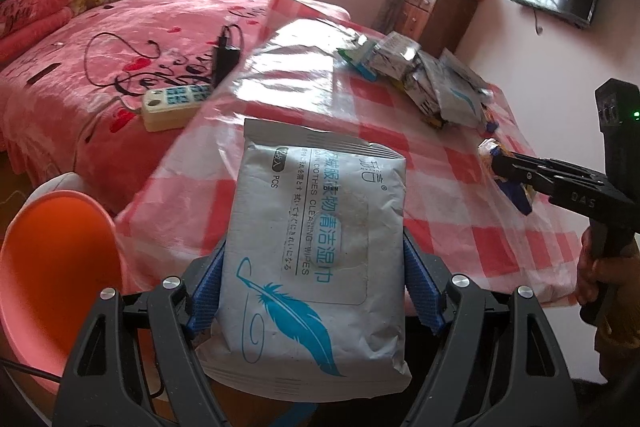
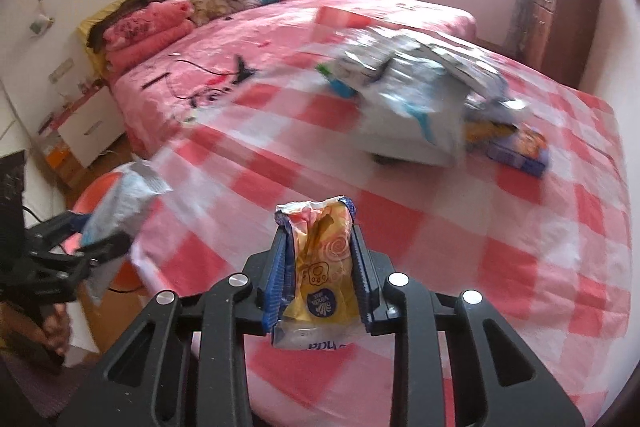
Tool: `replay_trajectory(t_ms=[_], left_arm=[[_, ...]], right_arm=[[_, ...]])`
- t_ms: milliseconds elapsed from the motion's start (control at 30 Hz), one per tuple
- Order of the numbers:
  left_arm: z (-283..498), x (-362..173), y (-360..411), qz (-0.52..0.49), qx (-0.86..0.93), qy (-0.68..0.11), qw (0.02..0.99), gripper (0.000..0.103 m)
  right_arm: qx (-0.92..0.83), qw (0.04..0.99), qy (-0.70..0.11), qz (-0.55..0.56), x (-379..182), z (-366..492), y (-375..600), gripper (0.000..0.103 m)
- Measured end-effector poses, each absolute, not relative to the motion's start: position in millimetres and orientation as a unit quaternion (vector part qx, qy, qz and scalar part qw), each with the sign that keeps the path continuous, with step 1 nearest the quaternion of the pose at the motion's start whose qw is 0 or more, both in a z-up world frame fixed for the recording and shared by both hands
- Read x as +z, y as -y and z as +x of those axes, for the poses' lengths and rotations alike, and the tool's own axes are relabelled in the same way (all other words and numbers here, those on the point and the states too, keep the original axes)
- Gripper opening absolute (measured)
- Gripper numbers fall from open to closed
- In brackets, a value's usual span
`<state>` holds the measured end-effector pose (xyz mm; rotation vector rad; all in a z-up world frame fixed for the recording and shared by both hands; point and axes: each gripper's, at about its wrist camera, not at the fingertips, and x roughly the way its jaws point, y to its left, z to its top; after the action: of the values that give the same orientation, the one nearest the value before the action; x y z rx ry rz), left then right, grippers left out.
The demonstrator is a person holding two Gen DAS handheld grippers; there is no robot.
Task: Collect trash
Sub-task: 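Carry both items to the orange bucket and release them inside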
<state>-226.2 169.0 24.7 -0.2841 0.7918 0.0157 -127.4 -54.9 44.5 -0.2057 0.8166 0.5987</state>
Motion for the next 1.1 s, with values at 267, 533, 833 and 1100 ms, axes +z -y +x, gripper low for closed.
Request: replay_trajectory(t_ms=[267,533,833,1100], left_arm=[[-248.6,32.8,-217.0,-0.161,0.077,-0.363,0.914,0.078],[-293.5,16.6,-297.1,-0.205,0.197,-0.357,0.890,0.078],[-324.9,-18.6,-361.3,-0.265,0.297,-0.360,0.844,0.079],[-327.9,-34.4,-377.7,-0.257,0.324,-0.361,0.836,0.079]], right_arm=[[0.409,0.816,-0.401,-0.081,60.7,-136.0,-42.2,0.032],[0.515,0.744,-0.411,-0.111,57.4,-159.6,-164.7,0.033],[0.559,0.689,-0.437,-0.148,13.4,-185.4,-262.3,0.039],[0.550,0.674,-0.478,-0.122,-20.7,-170.3,-274.8,0.061]])
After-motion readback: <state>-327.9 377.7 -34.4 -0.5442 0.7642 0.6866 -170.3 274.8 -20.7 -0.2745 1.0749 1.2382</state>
